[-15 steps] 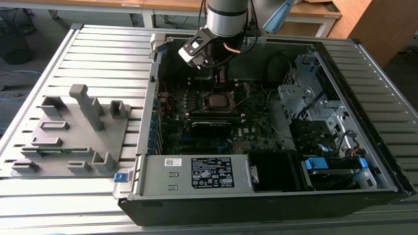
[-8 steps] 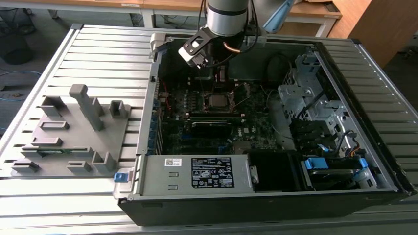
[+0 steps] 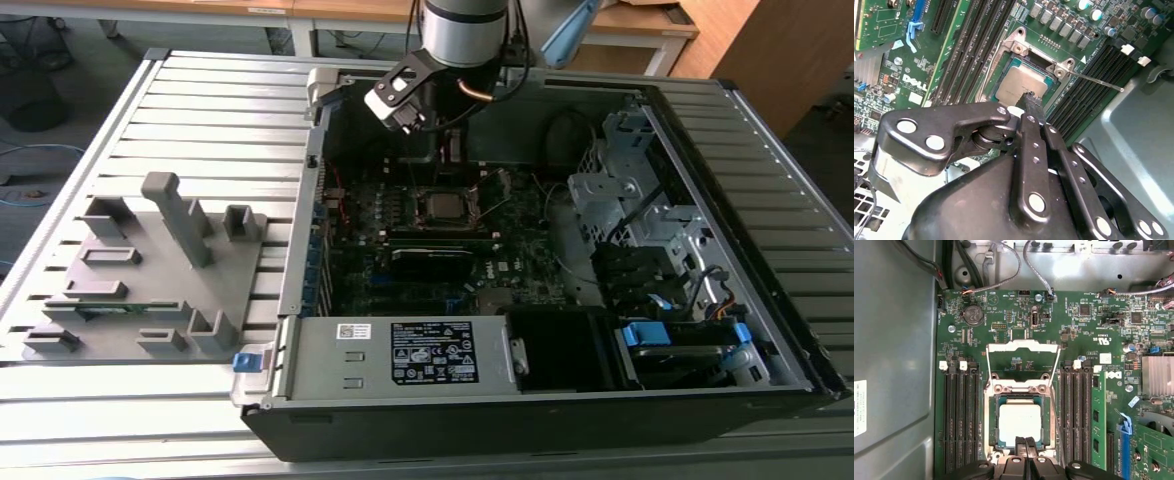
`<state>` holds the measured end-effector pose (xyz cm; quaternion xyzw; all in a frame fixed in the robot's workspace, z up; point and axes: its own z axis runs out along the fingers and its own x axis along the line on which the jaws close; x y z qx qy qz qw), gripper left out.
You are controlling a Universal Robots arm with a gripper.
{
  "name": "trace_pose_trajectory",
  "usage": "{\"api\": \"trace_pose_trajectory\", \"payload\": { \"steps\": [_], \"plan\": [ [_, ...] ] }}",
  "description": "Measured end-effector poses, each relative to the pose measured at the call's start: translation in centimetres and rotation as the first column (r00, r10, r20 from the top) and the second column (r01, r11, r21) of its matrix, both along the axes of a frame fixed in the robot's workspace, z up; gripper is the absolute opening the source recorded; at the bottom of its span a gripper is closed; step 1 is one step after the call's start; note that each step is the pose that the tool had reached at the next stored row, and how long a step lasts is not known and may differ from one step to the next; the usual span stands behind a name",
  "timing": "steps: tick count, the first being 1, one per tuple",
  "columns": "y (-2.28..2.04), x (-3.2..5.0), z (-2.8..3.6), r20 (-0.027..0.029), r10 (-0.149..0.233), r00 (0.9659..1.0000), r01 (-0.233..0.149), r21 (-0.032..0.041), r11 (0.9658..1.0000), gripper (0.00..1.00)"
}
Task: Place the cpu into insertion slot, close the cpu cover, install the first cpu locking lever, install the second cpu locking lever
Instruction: 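Close the cpu cover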
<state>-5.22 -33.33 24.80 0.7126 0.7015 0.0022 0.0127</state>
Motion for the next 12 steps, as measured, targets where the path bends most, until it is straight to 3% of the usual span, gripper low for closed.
{"api": "trace_pose_trajectory", "payload": {
  "steps": [5, 12],
  "plan": [
    [0.00, 0.00, 0.45, -0.0001, 0.000, 1.0000, 0.000, -0.0001, 1.0000, 0.11],
    [-0.01, 0.05, 0.49, -0.0001, 0.000, 1.0000, 0.000, -0.0002, 1.0000, 0.11]
  ]
}}
